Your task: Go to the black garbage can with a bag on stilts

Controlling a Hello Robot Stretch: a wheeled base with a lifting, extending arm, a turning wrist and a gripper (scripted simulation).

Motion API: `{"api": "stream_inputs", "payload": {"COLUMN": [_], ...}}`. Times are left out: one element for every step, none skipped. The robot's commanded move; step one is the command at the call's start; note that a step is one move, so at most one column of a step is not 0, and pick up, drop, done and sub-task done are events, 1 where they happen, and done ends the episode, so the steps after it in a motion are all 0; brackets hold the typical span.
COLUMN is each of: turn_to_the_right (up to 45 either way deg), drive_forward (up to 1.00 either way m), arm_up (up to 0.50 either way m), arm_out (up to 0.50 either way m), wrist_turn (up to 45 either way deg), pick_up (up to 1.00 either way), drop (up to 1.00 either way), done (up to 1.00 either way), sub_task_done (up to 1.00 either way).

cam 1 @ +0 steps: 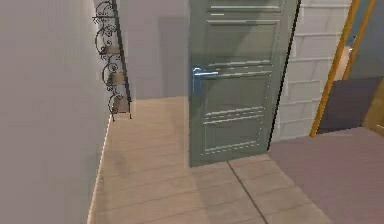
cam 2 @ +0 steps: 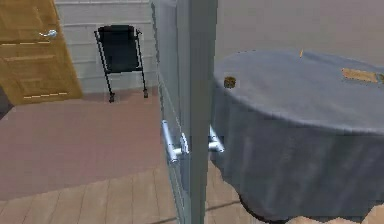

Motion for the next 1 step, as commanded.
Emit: {"api": "stream_inputs", "payload": {"turn_to_the_right": [30.0], "drive_forward": [0.00], "arm_up": [0.00], "arm_out": [0.00], "wrist_turn": [0.0], "pick_up": [0.00], "drop": [0.00], "done": [0.00], "sub_task_done": [0.00]}}
